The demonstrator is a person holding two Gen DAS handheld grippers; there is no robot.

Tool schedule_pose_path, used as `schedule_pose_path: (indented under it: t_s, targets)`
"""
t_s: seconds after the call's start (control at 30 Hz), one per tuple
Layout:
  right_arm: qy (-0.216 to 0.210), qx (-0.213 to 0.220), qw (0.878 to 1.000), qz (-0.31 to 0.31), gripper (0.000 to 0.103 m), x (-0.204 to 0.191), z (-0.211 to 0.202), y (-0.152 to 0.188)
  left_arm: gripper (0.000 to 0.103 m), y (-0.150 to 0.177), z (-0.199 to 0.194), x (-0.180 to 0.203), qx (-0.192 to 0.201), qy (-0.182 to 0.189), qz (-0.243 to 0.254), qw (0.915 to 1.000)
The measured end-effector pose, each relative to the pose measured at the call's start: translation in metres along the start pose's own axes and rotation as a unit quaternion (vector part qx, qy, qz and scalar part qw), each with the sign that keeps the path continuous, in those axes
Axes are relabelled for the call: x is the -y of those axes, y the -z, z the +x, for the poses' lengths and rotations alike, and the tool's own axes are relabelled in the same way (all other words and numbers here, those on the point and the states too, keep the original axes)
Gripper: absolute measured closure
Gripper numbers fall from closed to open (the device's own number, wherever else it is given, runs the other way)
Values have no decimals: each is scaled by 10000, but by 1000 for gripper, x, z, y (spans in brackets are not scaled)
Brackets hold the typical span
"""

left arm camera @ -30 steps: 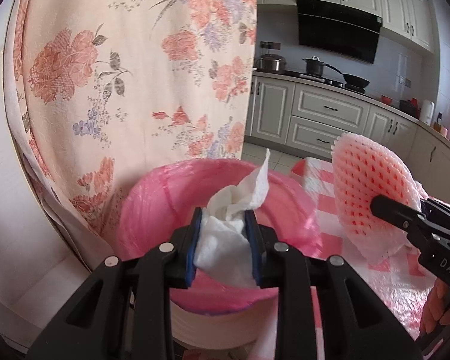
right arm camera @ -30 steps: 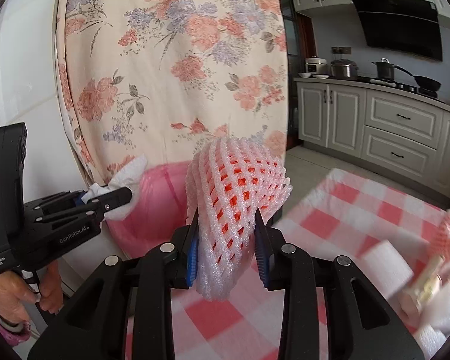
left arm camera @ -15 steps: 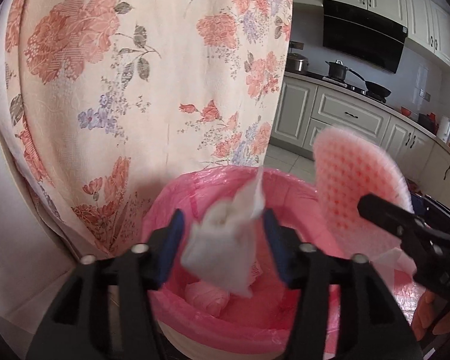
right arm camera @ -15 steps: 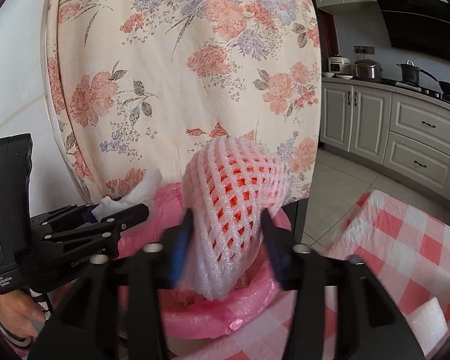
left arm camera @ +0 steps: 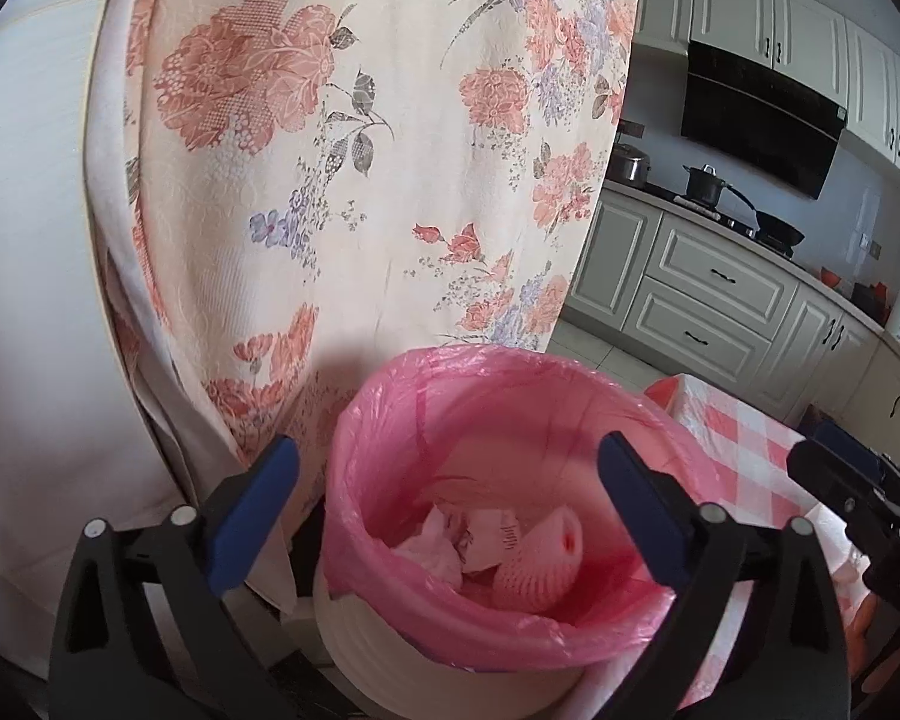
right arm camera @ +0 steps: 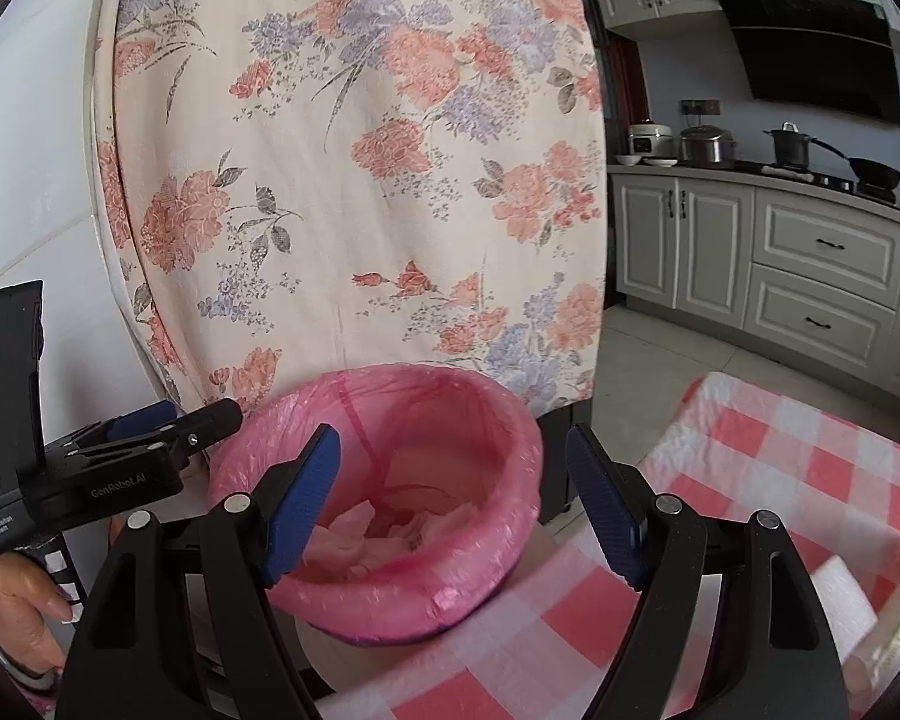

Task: Collect trash
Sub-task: 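Return to the table and grasp the green striped cloth with the right tool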

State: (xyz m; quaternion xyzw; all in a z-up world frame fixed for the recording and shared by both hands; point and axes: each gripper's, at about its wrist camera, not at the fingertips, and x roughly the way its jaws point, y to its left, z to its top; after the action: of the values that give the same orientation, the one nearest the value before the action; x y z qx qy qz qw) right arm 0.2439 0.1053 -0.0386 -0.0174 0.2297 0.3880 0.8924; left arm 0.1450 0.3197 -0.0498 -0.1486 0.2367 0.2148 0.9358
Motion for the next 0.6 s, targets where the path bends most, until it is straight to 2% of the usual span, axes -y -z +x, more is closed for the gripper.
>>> schedule_pose_path:
  t_s: [0.1,0.23,0.43,0.6]
  targets:
    - [179,-4,9998,74,28,10,-19,11,5,7,-8,7,-15,242,-164,9996]
    - [455,-37,9986,282,27,29,-43,27,5,17,-16,26,-79,360,-82,9993]
    - [898,42,9943,565,24,61,-81,47,5,34,-28,71,-153,525,397,9977]
    - [1233,67,9898,708,24,86,-111,63,5,52,-32,107,-330,800,646,9942]
